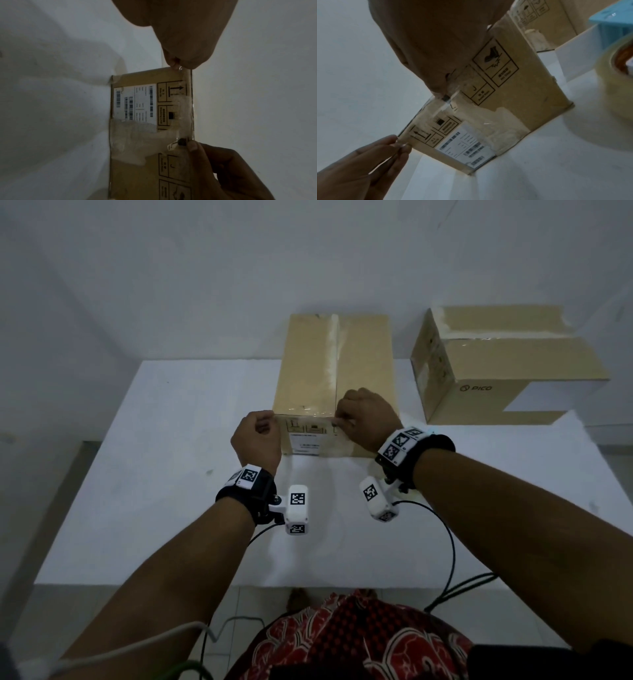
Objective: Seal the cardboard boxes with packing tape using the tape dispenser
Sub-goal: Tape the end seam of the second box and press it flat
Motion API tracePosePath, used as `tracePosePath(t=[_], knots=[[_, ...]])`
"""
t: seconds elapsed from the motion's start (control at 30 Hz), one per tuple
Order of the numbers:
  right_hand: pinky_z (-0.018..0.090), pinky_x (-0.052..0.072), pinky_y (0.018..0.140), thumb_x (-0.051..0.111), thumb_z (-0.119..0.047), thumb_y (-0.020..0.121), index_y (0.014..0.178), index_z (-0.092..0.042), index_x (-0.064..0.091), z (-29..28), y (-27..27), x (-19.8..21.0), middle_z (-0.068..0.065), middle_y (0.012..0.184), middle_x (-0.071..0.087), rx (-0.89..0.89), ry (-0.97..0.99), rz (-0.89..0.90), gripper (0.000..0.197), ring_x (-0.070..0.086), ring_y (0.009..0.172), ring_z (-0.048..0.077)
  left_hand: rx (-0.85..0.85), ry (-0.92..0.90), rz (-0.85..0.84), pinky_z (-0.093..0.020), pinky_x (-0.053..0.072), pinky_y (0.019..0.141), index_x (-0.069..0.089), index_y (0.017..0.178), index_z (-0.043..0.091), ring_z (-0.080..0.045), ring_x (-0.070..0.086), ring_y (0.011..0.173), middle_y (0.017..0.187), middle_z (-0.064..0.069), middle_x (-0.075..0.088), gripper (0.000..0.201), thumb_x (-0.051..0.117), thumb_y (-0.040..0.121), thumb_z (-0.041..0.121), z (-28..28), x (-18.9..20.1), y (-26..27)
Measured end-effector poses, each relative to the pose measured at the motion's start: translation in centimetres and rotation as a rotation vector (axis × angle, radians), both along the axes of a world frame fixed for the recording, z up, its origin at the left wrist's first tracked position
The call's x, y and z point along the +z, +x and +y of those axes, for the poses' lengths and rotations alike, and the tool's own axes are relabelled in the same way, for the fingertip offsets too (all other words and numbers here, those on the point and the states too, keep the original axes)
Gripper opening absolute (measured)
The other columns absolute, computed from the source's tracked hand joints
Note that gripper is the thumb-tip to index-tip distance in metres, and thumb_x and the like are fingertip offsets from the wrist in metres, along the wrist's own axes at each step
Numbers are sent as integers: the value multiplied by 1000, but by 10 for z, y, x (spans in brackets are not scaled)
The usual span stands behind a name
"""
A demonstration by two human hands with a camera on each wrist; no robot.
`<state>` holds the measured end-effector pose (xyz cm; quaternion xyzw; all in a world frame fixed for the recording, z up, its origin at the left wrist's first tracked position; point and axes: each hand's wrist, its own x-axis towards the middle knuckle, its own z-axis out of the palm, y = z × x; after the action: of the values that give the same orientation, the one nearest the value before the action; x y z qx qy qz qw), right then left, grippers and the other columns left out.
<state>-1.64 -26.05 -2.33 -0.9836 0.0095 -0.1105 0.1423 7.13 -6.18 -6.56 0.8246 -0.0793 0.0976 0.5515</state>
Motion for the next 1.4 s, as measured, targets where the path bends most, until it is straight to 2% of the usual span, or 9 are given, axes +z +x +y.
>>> tracePosePath(t=[0.2, 0.33, 0.53, 0.7, 1.0, 1.1, 1.2, 1.3, 1.4], knots=[[39, 47, 68, 64, -27, 86, 89, -11, 64, 4, 6, 7, 9, 87, 64, -13, 0, 32, 16, 56, 80, 31, -48, -4, 5, -2, 44, 69, 73, 95, 8, 3, 59, 72, 86, 2, 68, 10, 70, 86, 7, 5, 1, 2], [38, 48, 67, 60, -21, 89, 93, -10, 67, 12, 11, 6, 9, 92, 65, 11, 9, 71, 13, 59, 85, 32, -46, -18, 67, -15, 53, 66, 69, 81, 15, -10, 66, 72, 76, 2, 68, 6, 75, 83, 14, 4, 4, 10], [40, 43, 90, 73, -46, 77, 109, -24, 65, -41, -7, 30, 1, 117, 56, 1, -62, 263, 40, 50, 105, 23, -11, 1, 152, -24, 56, 63, 67, 73, 21, -12, 70, 65, 70, 2, 71, 12, 78, 79, 24, 5, 6, 17], [39, 45, 66, 82, -33, 73, 86, -16, 55, -71, -29, 16, -3, 81, 49, -147, 84, 211, 35, 46, 72, 18, 25, -5, 162, -25, 57, 63, 70, 75, 16, -10, 70, 61, 67, 3, 71, 12, 76, 81, 24, 0, 7, 19], [9, 33, 60, 86, -26, 72, 85, -11, 66, -73, -26, 13, -5, 77, 57, 29, 156, 144, 28, 51, 68, 11, 188, -63, 149, -22, 51, 80, 76, 103, 12, -14, 68, 90, 97, -2, 74, 24, 64, 89, 27, -14, 4, 9], [22, 46, 66, 84, -23, 74, 85, -9, 69, -63, -23, 13, 2, 79, 64, 131, 179, 111, 23, 53, 68, 12, 110, -104, 158, -30, 49, 96, 62, 127, 9, -17, 61, 111, 127, -7, 57, 43, 66, 89, 29, -22, -3, -1], [22, 46, 66, 80, -27, 78, 85, -9, 70, -41, -15, 12, 3, 80, 67, 199, 204, 114, 21, 53, 68, 10, -19, -127, 325, -33, 31, 113, 18, 155, 11, -21, 27, 143, 158, -8, 15, 94, 68, 85, 49, -37, -3, -5], [12, 45, 60, 78, -32, 80, 79, -9, 73, -35, -8, 14, 0, 74, 68, 175, 341, 64, 23, 58, 63, 8, -43, -146, 425, -38, 20, 118, -6, 155, 15, -20, 6, 150, 162, -3, -8, 119, 73, 77, 56, -47, 5, 0], [24, 50, 65, 74, -29, 85, 79, -7, 72, -56, 5, 16, 6, 78, 70, -23, 433, -73, 23, 61, 69, 14, -46, -125, 468, -30, 24, 112, -11, 154, 20, -20, 13, 148, 162, -5, -10, 121, 79, 77, 40, -44, 4, 8]])
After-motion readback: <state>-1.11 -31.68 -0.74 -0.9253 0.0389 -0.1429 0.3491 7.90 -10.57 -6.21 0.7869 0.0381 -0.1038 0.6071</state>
